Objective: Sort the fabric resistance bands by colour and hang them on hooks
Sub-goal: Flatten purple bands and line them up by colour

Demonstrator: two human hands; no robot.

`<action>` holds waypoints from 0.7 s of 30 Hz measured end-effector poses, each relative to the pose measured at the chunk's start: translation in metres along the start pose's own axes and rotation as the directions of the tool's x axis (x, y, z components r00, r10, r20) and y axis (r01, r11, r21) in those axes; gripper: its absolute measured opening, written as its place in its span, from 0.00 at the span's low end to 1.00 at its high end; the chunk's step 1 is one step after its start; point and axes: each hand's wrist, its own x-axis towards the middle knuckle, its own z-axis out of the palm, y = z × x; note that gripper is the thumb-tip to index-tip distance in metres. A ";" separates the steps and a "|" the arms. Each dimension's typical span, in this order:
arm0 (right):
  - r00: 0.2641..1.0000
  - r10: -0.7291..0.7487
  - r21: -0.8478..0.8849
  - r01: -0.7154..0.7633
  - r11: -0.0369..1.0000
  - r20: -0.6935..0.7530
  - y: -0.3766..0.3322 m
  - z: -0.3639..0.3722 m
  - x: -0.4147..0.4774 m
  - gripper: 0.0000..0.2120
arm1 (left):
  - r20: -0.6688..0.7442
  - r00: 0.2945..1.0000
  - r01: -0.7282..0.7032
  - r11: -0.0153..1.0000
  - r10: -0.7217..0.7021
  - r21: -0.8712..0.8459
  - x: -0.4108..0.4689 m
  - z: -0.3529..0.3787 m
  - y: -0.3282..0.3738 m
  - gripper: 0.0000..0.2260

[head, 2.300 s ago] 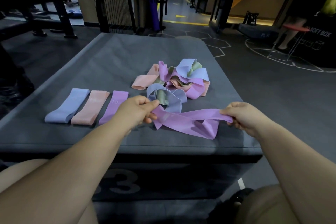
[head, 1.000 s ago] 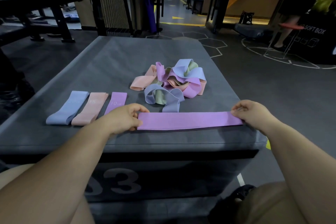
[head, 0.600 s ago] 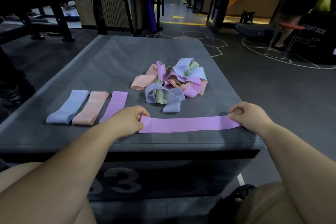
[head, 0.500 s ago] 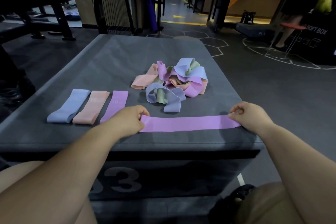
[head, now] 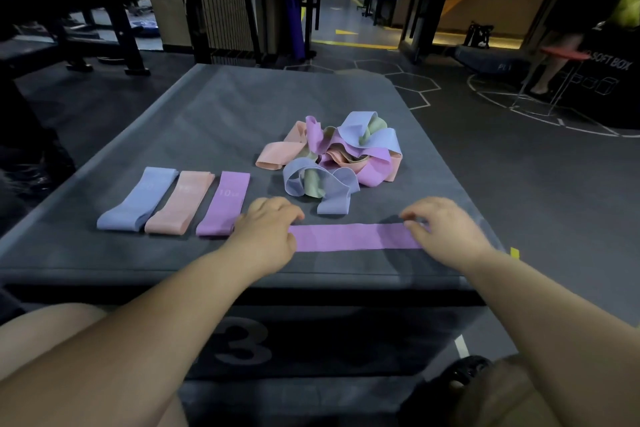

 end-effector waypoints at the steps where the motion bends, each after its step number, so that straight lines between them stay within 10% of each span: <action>1: 0.997 -0.079 0.004 0.079 0.997 0.007 -0.008 0.003 -0.001 0.08 | -0.014 0.999 -0.041 0.999 0.041 -0.005 -0.001 0.002 0.003 0.18; 7: 0.937 -0.314 -0.024 0.322 0.947 0.154 -0.040 0.018 -0.009 0.26 | 0.097 0.977 -0.197 0.978 0.190 0.071 -0.006 0.018 0.013 0.23; 21: 0.905 -0.185 -0.145 0.257 0.955 0.383 -0.021 0.020 -0.018 0.52 | 0.276 0.954 -0.163 0.975 0.116 0.154 -0.005 0.027 0.009 0.28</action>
